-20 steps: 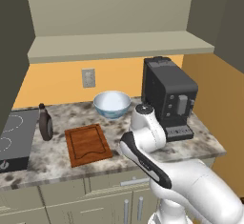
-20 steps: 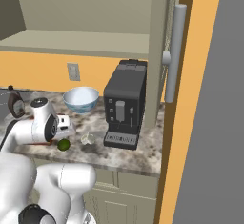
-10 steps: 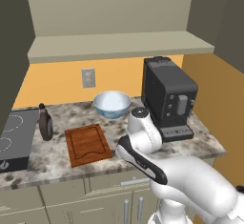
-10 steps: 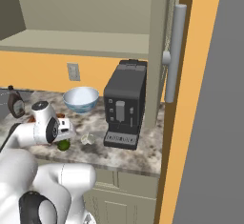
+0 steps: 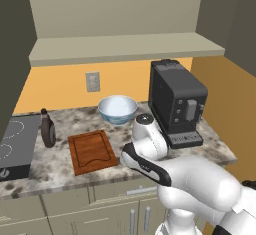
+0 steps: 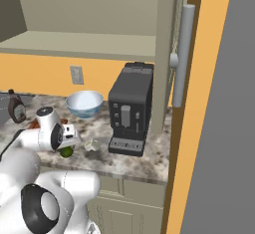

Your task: Open the cabinet. Place the bowl and condiment on the counter. Then place the lime and garlic on the cutting board.

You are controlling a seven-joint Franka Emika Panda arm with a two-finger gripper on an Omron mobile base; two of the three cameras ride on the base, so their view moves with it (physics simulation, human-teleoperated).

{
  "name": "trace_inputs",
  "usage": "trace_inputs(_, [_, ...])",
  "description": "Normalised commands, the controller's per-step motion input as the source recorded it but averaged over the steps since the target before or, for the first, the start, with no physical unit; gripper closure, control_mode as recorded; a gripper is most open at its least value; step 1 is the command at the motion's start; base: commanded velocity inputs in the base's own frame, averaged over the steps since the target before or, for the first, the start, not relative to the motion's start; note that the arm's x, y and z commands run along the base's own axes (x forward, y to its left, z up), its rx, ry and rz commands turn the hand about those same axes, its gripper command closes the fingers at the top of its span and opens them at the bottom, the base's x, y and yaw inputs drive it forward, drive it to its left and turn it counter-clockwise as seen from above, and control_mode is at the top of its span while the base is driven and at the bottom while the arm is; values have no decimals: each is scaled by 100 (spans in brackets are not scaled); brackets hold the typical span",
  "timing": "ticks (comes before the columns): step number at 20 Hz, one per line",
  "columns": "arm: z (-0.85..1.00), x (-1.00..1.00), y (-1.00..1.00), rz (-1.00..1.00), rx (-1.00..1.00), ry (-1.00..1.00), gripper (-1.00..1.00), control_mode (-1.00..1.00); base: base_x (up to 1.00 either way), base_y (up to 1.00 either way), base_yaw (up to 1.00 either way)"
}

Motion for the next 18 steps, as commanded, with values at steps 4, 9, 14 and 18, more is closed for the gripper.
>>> trace_inputs(4, [-17,12,0,0,0,1,-100,-100,0,0,0])
trace_inputs(9, [-16,11,0,0,0,1,-100,-100,0,0,0])
trace_inputs(14, [-17,6,0,0,0,0,-100,-100,0,0,0])
trace_inputs(18, [-16,4,1,0,-1,1,-100,-100,0,0,0])
